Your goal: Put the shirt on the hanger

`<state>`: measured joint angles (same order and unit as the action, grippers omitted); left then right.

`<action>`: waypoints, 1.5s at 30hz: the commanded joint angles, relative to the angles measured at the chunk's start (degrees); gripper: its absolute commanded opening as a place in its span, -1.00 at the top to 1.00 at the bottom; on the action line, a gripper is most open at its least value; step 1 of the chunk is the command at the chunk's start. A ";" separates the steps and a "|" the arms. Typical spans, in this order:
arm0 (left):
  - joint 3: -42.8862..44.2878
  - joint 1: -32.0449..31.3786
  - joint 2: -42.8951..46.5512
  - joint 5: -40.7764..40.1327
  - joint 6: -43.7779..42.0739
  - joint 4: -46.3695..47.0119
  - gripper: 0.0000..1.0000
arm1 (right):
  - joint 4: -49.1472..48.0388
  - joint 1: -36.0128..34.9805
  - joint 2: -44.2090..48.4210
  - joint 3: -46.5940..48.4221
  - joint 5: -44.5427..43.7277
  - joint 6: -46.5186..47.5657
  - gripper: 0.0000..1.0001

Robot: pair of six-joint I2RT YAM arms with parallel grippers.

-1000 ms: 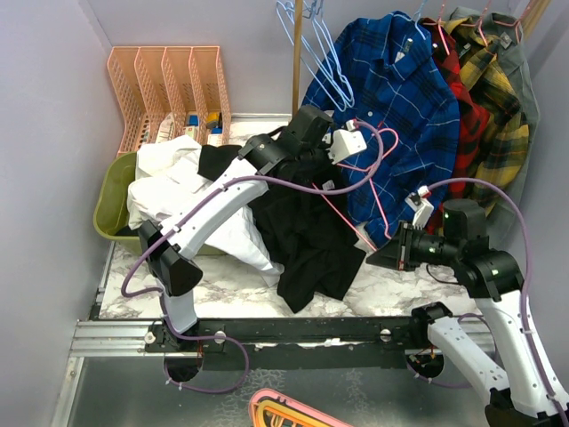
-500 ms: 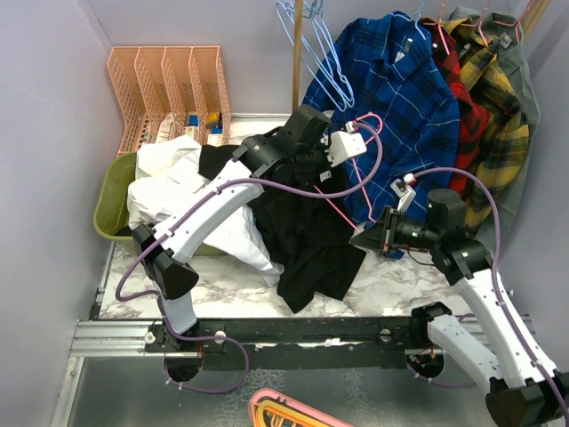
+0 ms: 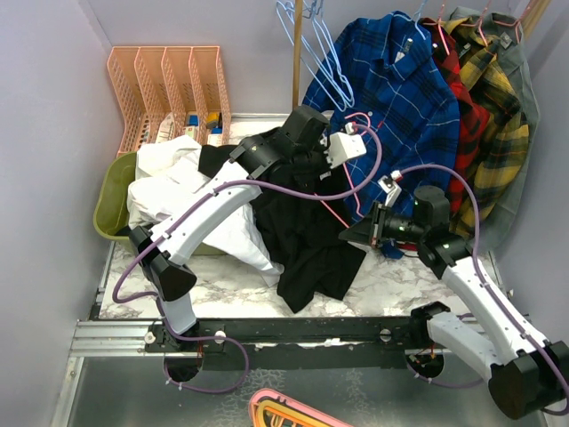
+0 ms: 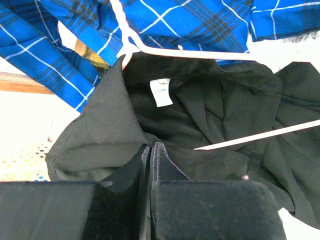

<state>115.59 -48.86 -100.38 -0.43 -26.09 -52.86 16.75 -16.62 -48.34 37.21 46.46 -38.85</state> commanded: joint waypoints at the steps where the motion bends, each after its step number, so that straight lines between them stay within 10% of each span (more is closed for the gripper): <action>1: 1.63 -0.64 2.04 3.14 0.64 -1.99 1.00 | -8.70 -1.17 -2.87 0.83 -0.42 0.43 0.98; 4: 0.53 -0.69 2.71 5.42 0.06 -3.17 0.60 | -11.87 -1.22 -3.86 -0.07 -1.57 0.18 0.97; 11: -3.36 -0.65 4.56 11.22 -1.12 -4.85 0.42 | -20.94 -1.22 -6.26 -4.58 -3.51 -2.99 0.98; 19: 7.43 0.34 3.54 14.65 1.70 -6.23 -0.98 | -22.97 -1.27 -6.86 -8.17 -5.37 0.51 0.98; 24: 20.01 7.42 -1.25 24.26 3.72 -5.67 -0.98 | -28.06 -1.49 -12.00 -11.10 -3.69 1.98 0.98; 28: 11.51 24.29 -3.25 60.94 -2.59 -3.10 -0.89 | -33.71 -1.75 -13.72 -14.73 -4.53 4.33 0.98; 45: 8.59 25.74 -13.52 60.65 -27.78 -1.07 -0.67 | -34.94 -2.08 -19.17 -15.09 -5.47 9.32 0.98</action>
<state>123.20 -23.62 -111.02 56.99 -43.88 -54.17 -13.78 -18.06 -65.69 22.33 42.06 -31.55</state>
